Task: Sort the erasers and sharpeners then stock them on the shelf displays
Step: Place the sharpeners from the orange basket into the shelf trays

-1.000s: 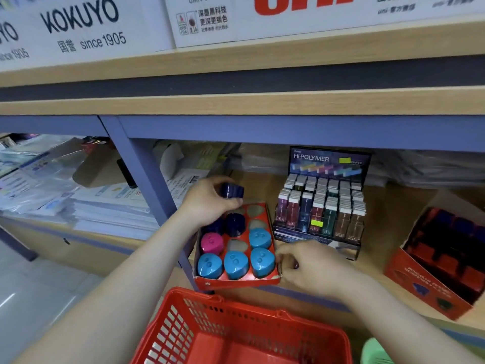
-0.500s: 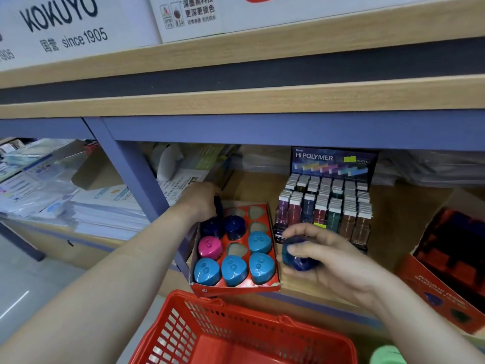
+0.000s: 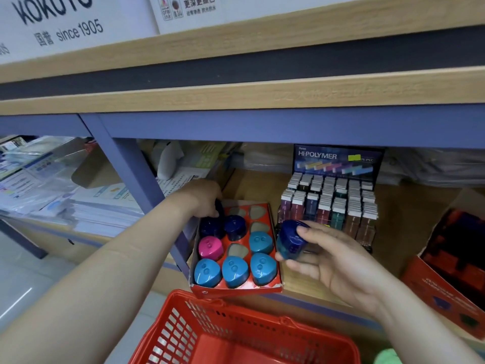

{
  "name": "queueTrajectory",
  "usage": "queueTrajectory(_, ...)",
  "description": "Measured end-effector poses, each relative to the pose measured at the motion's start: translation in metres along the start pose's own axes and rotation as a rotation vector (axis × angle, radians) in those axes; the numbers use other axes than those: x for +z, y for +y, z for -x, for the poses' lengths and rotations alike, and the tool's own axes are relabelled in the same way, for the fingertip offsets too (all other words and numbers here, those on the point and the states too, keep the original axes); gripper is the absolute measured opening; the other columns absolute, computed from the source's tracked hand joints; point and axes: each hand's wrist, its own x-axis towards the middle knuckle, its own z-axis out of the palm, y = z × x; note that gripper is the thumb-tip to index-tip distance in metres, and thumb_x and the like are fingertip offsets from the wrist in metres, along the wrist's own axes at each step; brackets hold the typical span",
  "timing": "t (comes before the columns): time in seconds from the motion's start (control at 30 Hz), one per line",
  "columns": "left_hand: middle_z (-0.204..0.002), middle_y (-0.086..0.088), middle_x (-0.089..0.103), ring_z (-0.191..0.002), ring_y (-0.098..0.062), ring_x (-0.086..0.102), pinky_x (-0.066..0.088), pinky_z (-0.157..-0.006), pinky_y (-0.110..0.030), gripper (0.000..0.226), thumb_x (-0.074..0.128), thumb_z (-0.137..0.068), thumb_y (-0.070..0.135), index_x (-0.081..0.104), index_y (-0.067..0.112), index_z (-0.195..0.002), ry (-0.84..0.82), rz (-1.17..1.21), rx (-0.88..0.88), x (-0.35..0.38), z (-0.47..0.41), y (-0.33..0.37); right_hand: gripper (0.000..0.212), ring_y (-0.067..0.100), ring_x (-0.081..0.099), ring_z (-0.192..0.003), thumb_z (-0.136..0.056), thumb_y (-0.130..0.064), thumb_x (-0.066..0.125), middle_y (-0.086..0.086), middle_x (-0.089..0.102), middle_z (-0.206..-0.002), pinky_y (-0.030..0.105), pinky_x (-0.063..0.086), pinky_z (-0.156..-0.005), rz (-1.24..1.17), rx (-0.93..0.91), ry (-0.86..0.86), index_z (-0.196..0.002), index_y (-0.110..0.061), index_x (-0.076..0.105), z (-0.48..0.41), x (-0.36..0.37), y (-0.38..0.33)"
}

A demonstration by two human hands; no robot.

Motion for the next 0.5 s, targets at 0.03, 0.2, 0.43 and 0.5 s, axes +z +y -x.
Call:
queueTrajectory(0.03, -0.111, -0.006, 0.067, -0.1, -0.026, 0.06, 0.05, -0.084, -0.035, 0.037, 0.068, -0.084, 0.032, 0.065, 0.013, -0.116, -0.006, 0.004, -0.013, 0.001, 0.0, -0.001, 0.061, 0.04, 0.069, -0.098, -0.078, -0.016, 0.068, 0.025, 0.07, -0.109, 0.033, 0.062, -0.07, -0.011, -0.008, 0.007, -0.135, -0.004, 0.049, 0.0, 0.002, 0.0)
queueTrajectory(0.2, -0.096, -0.007, 0.067, -0.089, -0.026, 0.06, 0.048, -0.073, -0.034, 0.038, 0.063, -0.085, 0.047, 0.067, 0.012, -0.098, 0.084, 0.02, -0.09, 0.012, -0.004, -0.006, 0.045, 0.036, 0.07, -0.098, -0.079, -0.024, 0.066, 0.023, 0.072, -0.104, 0.03, 0.061, -0.07, -0.026, -0.038, 0.066, -0.117, 0.0, 0.061, -0.003, 0.012, 0.003)
queueTrajectory(0.43, -0.108, -0.003, 0.069, -0.1, -0.023, 0.064, 0.053, -0.086, -0.034, 0.021, 0.056, -0.095, 0.028, 0.069, 0.017, -0.108, 0.386, 0.674, -0.032, 0.007, 0.038, 0.028, 0.029, 0.015, 0.072, -0.074, -0.069, -0.021, 0.072, 0.003, 0.077, -0.086, 0.032, 0.056, -0.08, -0.036, -0.091, 0.153, -0.097, -0.016, 0.068, -0.012, 0.024, 0.008)
queueTrajectory(0.5, -0.113, 0.002, 0.069, -0.101, -0.013, 0.066, 0.054, -0.088, -0.03, 0.029, 0.062, -0.09, 0.033, 0.064, 0.023, -0.117, 0.182, 1.176, 0.203, -0.003, 0.074, 0.052, 0.041, 0.013, 0.069, -0.076, -0.065, -0.024, 0.075, 0.003, 0.077, -0.086, 0.028, 0.053, -0.075, 0.009, -0.105, 0.172, -0.104, -0.015, 0.066, -0.017, 0.027, 0.01)
